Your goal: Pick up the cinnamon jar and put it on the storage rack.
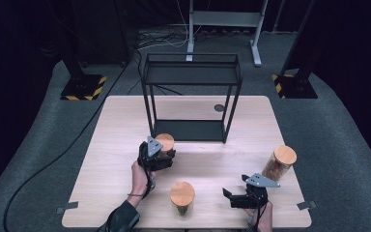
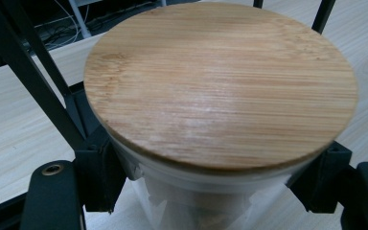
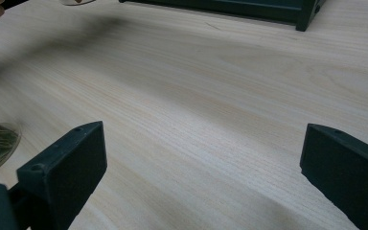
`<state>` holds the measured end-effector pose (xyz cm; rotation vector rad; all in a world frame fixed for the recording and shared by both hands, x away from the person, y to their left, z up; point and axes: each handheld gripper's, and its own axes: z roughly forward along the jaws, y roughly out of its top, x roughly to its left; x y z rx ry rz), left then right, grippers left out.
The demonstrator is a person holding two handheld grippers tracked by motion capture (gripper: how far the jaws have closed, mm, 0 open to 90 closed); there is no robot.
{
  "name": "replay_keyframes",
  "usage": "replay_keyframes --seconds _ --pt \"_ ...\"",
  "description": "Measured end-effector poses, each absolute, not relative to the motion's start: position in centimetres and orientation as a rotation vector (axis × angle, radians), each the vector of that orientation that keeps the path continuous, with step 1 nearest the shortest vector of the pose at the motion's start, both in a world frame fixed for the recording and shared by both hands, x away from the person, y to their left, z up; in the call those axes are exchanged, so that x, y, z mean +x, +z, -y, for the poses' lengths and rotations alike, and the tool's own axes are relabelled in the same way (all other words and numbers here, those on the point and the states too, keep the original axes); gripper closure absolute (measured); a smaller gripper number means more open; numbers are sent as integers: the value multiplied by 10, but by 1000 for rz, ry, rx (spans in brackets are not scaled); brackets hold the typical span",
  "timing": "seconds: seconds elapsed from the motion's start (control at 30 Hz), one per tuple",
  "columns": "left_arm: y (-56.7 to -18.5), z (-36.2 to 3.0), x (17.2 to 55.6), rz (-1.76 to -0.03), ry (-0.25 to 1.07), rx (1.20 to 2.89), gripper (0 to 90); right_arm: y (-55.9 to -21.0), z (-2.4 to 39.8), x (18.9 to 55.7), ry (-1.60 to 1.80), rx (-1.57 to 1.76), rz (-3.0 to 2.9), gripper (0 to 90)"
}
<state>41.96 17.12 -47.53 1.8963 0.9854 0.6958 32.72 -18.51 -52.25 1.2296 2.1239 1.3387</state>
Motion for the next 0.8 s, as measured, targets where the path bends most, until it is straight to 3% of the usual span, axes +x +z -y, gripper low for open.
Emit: replay_keyframes --seconds 0.8 --pt "-473 -163 435 -965 682 1907 251 -522 185 327 1340 1232 -2121 15"
